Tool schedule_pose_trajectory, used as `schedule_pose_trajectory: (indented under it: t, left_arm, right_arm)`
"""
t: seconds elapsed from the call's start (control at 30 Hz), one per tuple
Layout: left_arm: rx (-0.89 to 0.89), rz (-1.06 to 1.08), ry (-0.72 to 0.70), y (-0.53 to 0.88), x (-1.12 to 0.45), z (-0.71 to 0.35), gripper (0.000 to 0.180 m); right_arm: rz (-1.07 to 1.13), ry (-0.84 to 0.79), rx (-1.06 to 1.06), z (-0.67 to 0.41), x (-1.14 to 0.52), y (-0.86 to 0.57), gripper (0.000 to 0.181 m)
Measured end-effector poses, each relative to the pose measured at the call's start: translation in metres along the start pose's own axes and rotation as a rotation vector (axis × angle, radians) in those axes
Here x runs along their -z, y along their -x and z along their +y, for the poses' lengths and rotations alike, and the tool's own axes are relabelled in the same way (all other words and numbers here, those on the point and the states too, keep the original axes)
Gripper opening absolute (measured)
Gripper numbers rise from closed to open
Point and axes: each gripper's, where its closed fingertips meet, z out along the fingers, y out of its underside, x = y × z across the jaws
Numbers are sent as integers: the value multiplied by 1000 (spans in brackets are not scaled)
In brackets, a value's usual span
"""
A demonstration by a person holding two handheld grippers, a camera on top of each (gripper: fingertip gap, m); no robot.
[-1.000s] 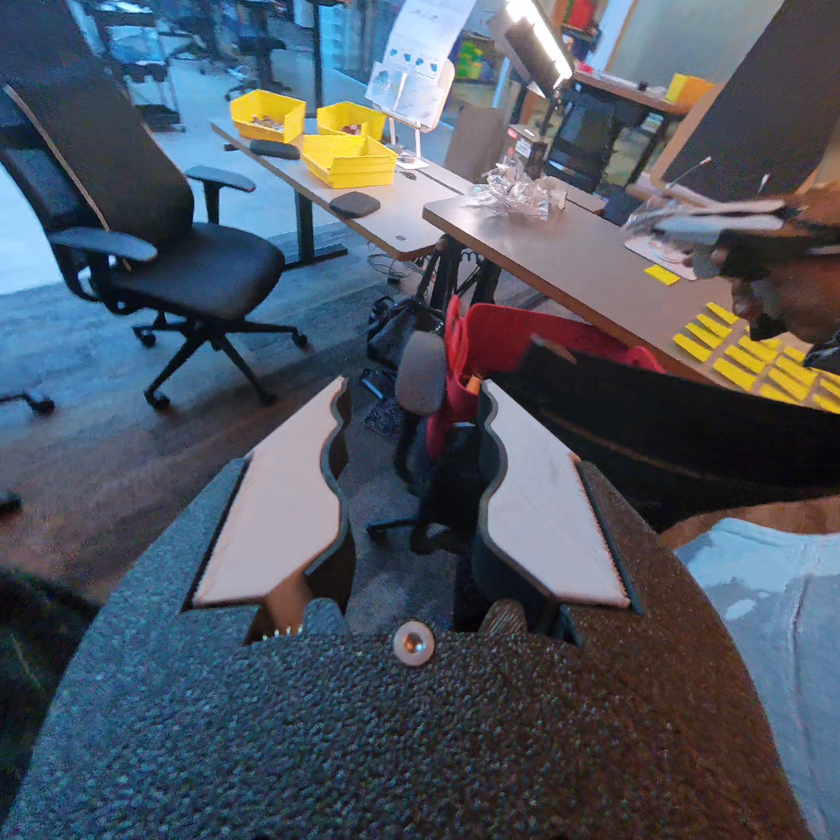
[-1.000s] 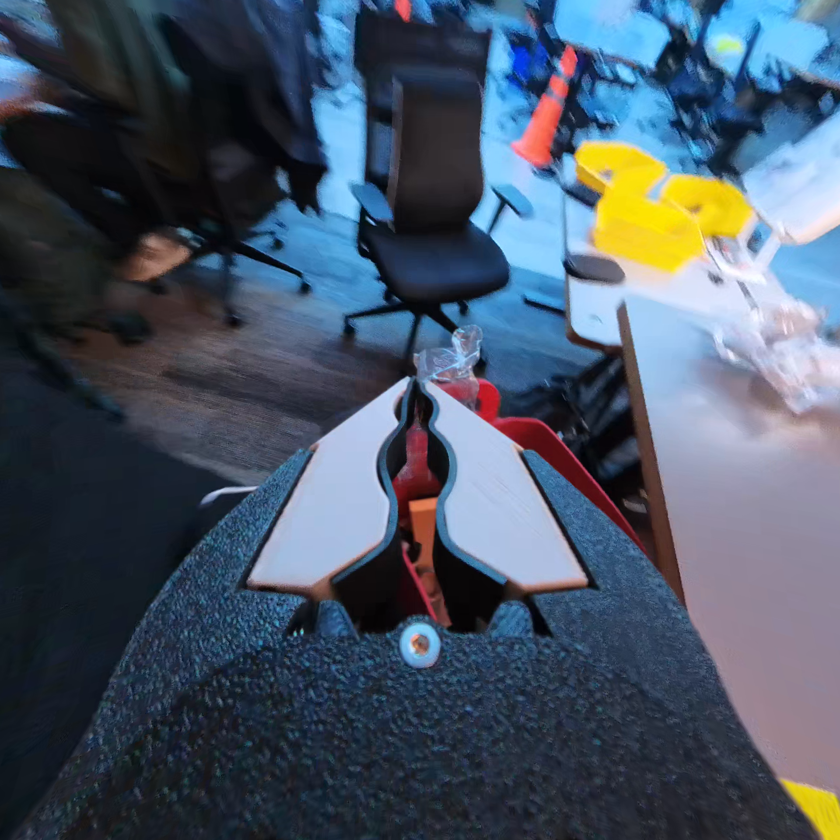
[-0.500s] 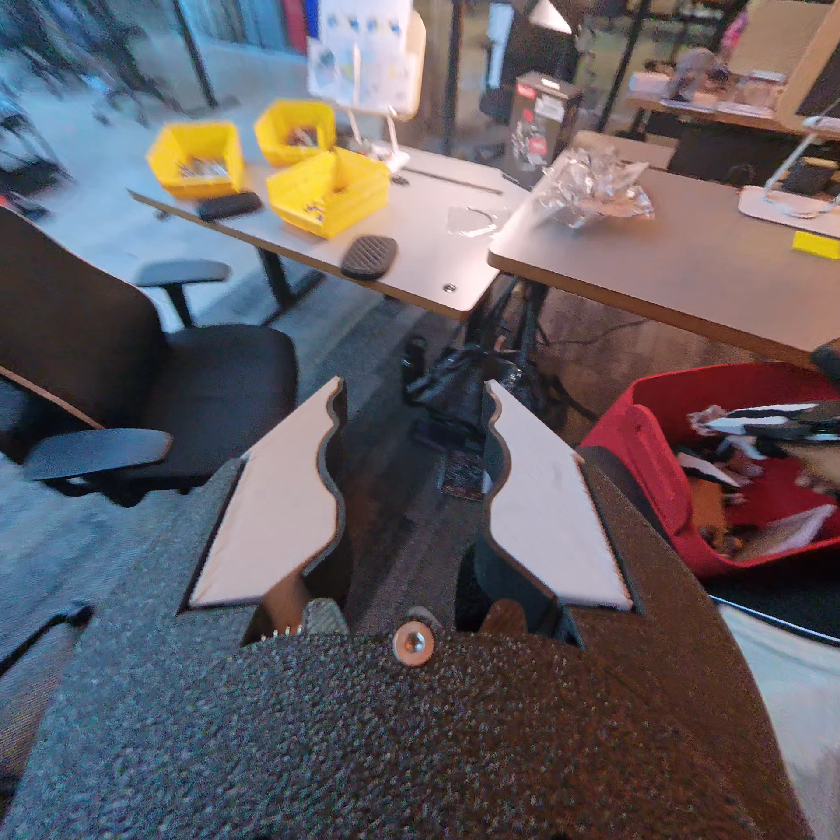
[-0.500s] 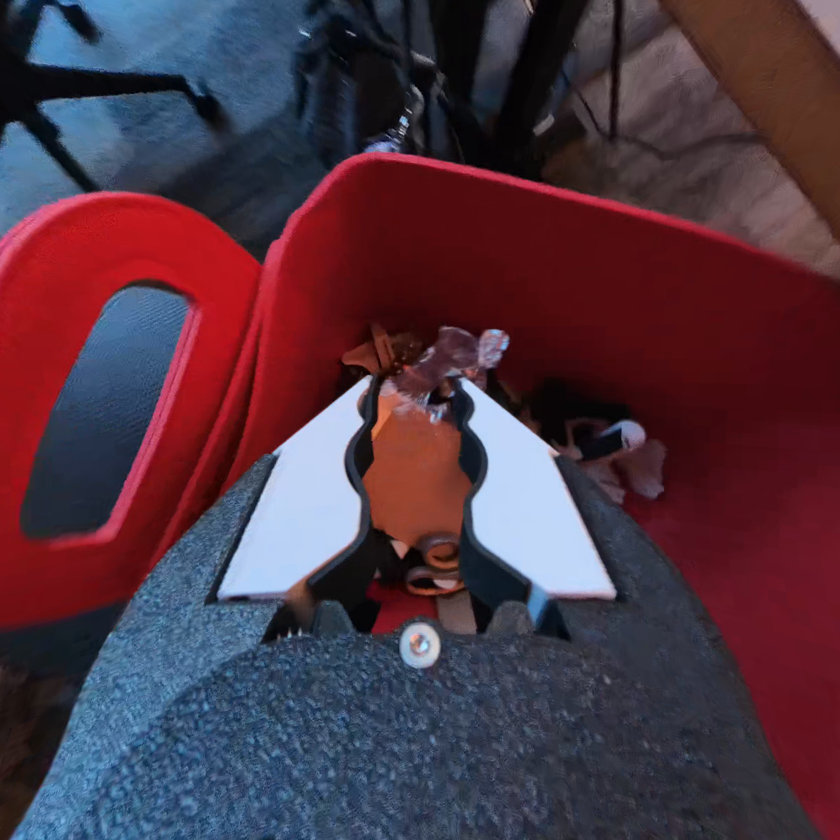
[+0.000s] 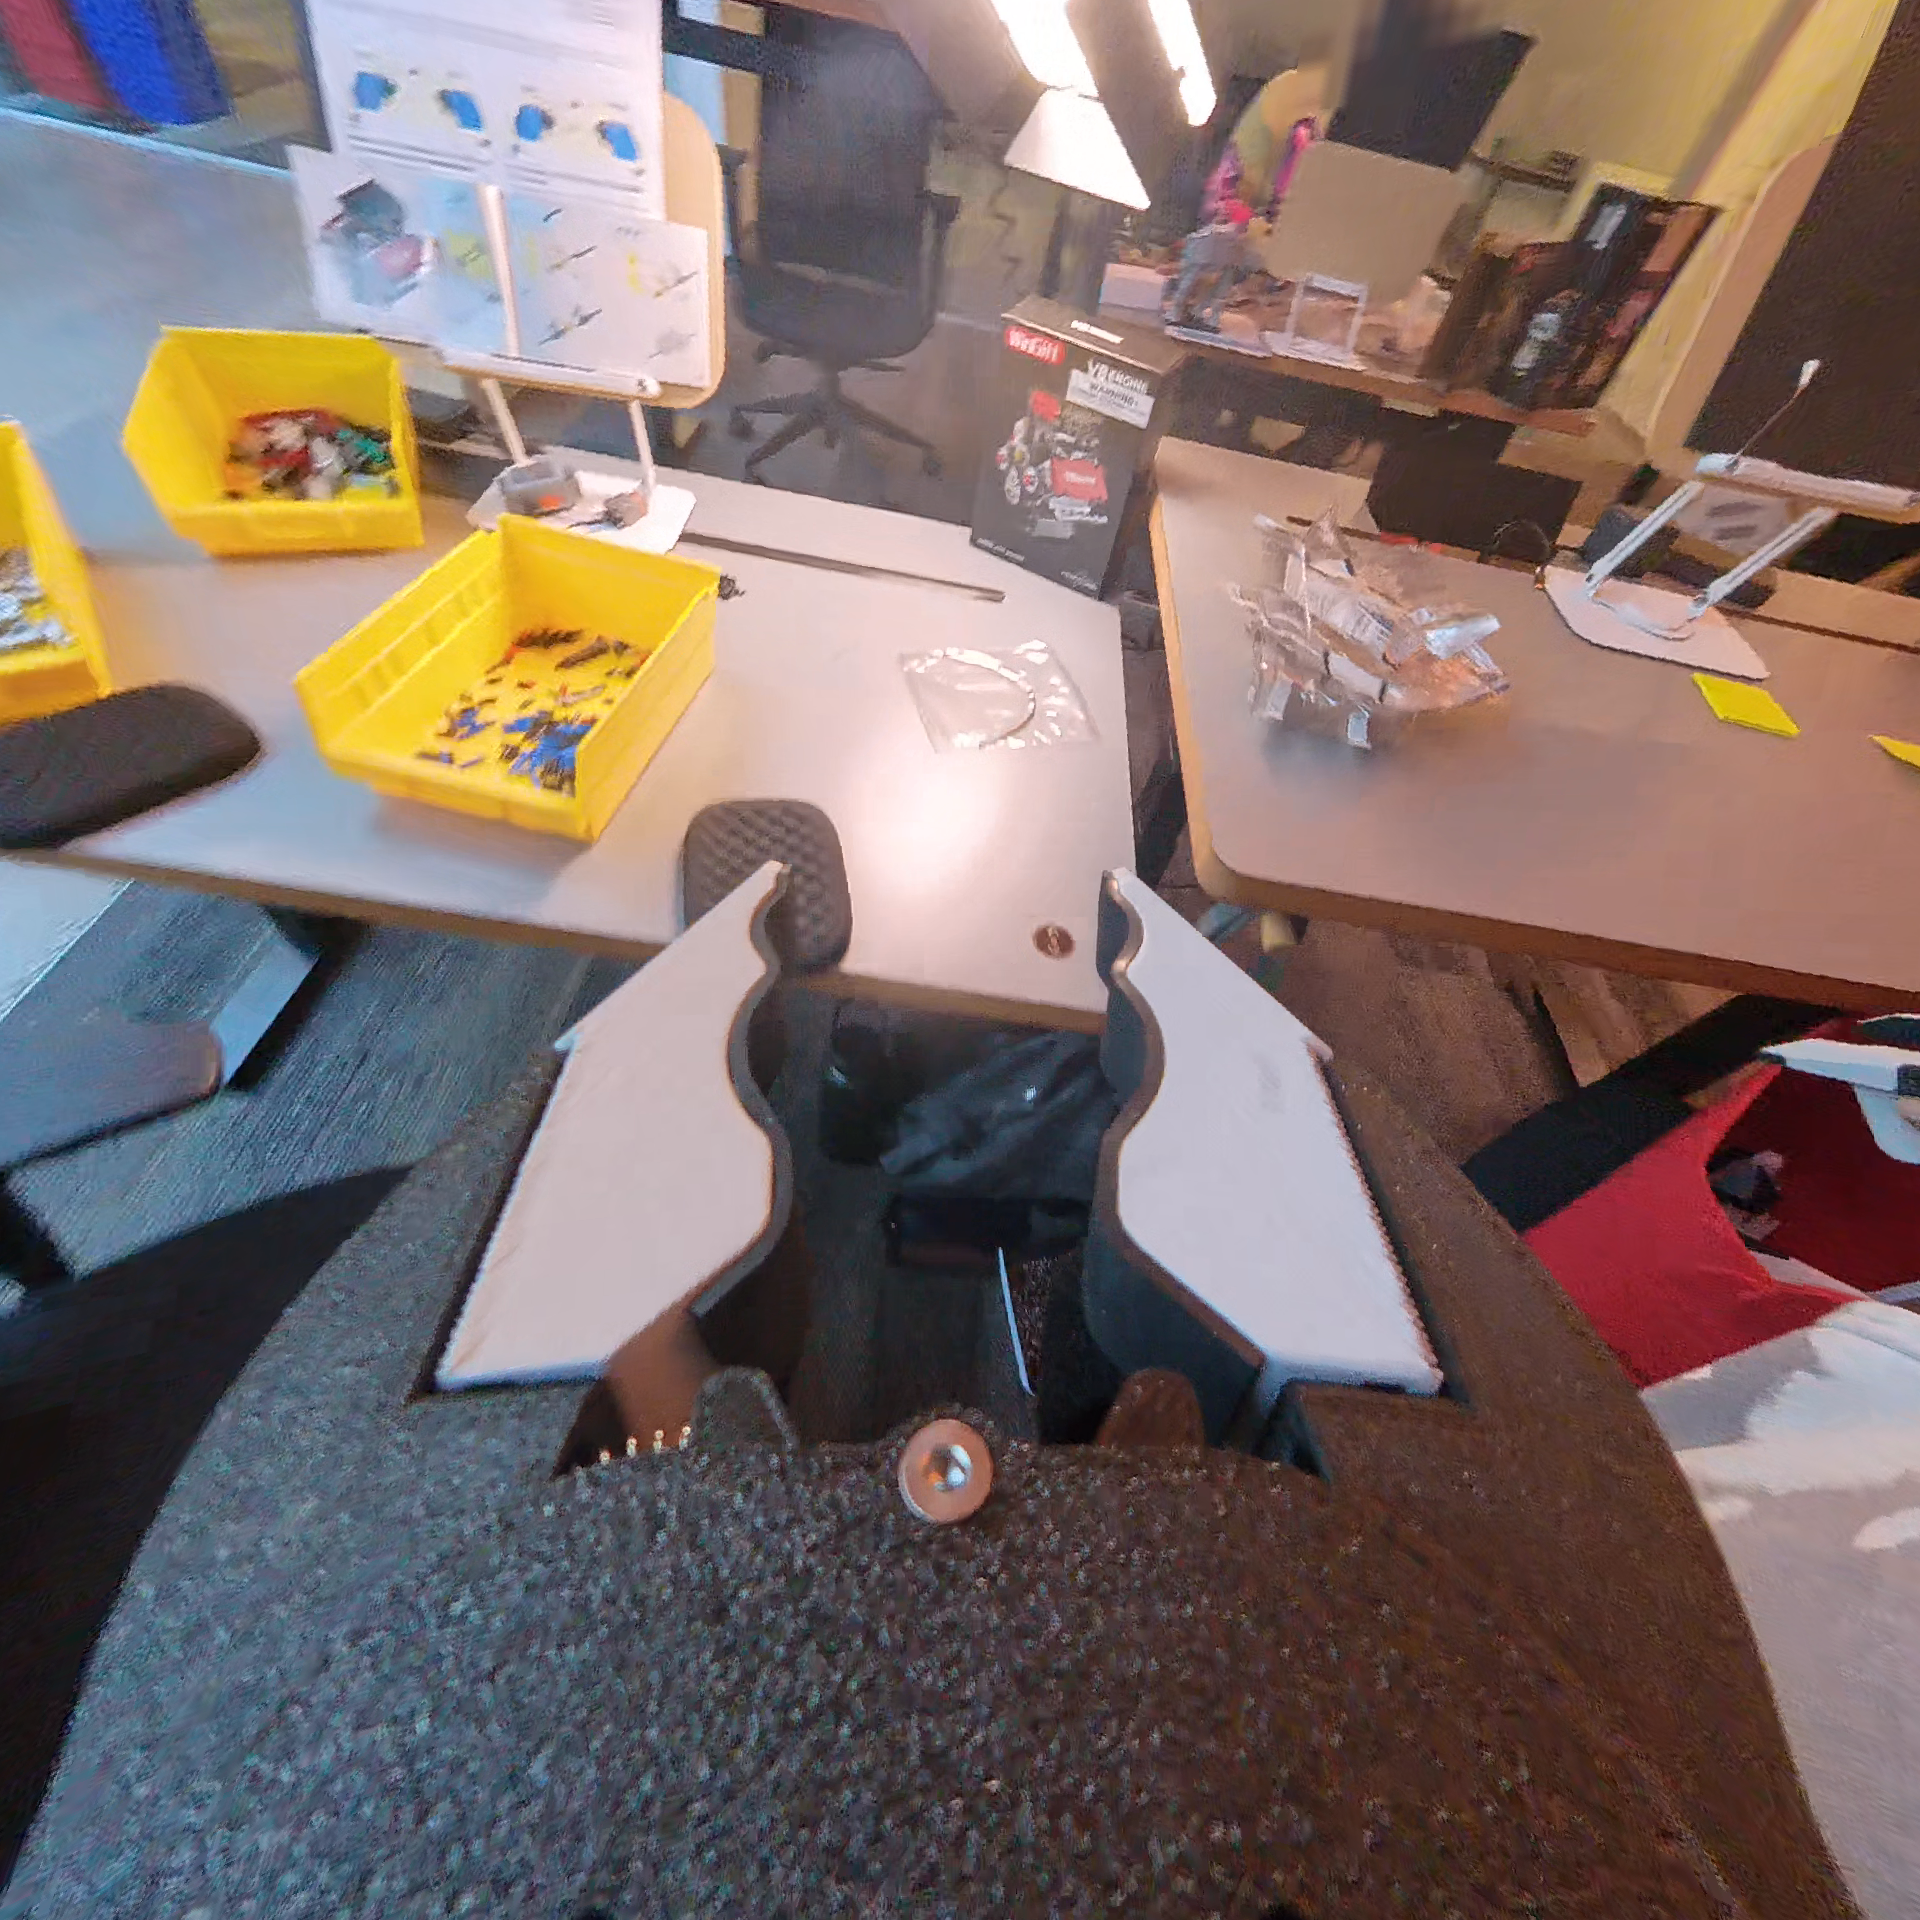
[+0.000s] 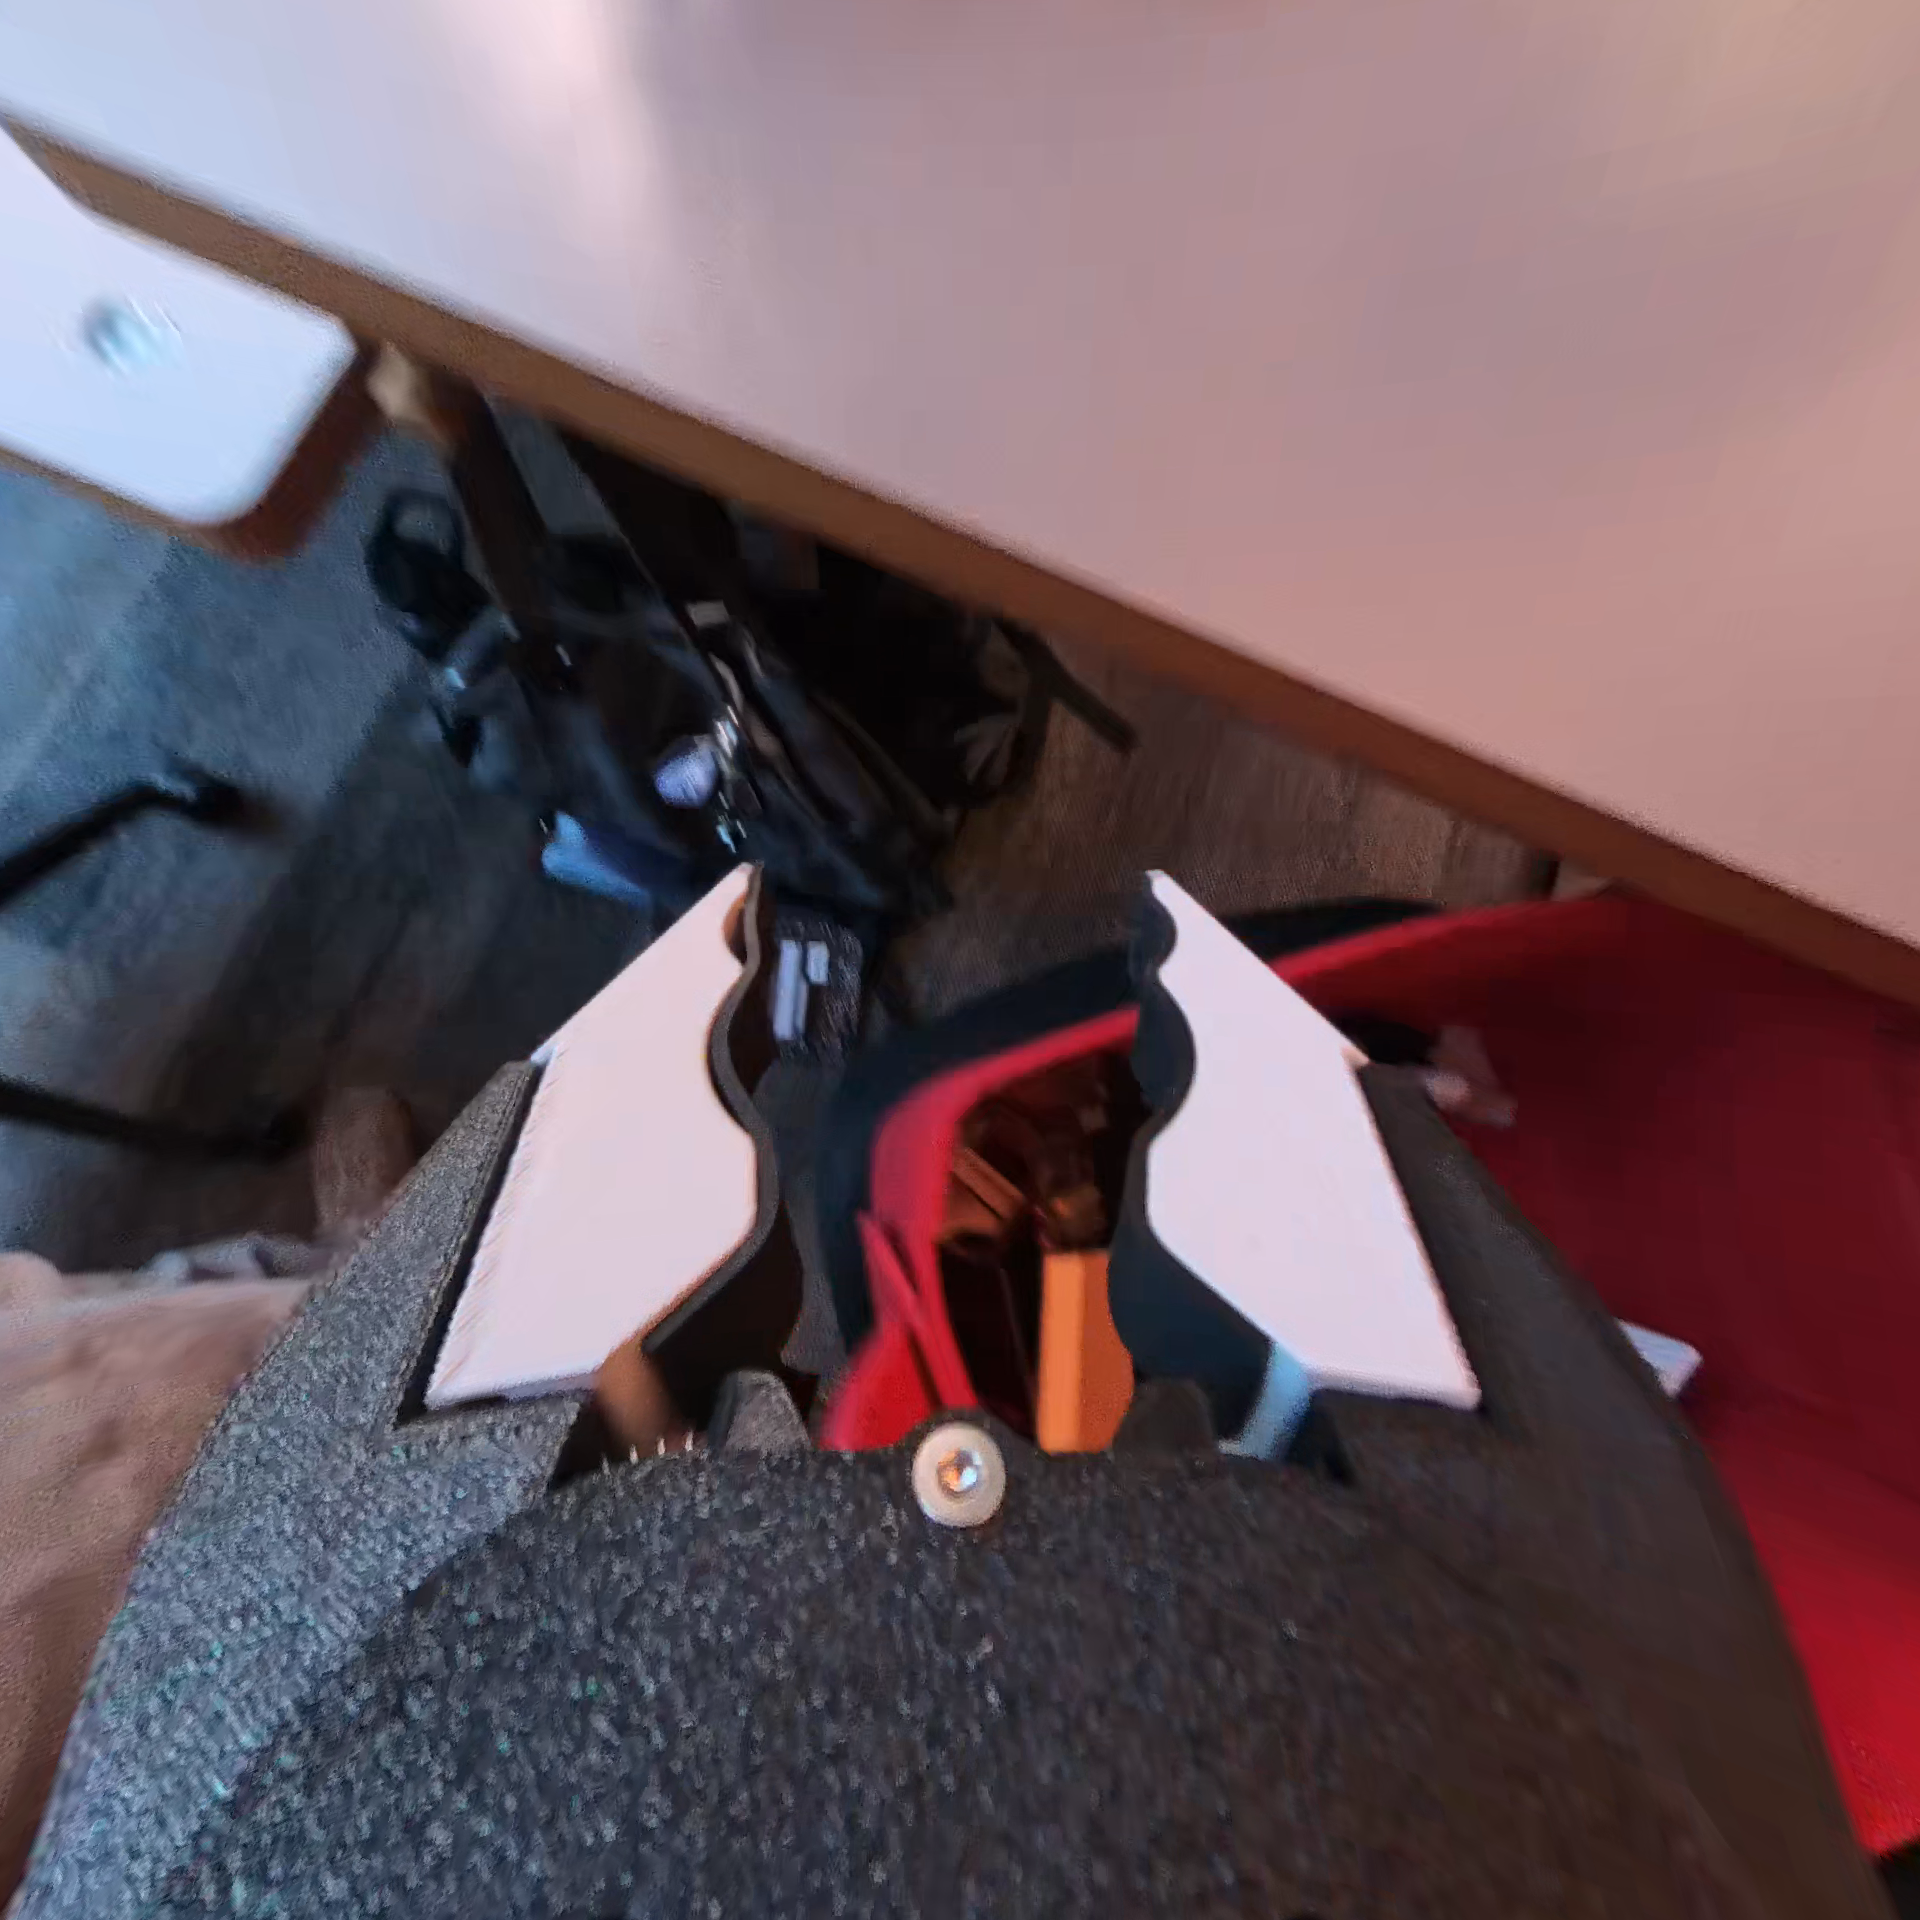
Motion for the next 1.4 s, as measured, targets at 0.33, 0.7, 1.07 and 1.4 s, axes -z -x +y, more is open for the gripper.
schedule_pose_trajectory:
  t: [0.33,0.7,1.07,1.4]
  left_arm:
    - [-92,47,91,156,-200,-87,56]
    - [-200,354,244,201,-383,-73,44]
    - [-345,765,-16,234,-507,9,39]
    - [-402,894,-262,403,-399,-4,40]
  right_arm:
    - [-238,-393,14,-255,-37,217,68]
    - [-295,-505,13,-359,-159,342,66]
    - [-148,-550,42,-262,-280,434,82]
    - [83,-627,-30,-233,-176,612,75]
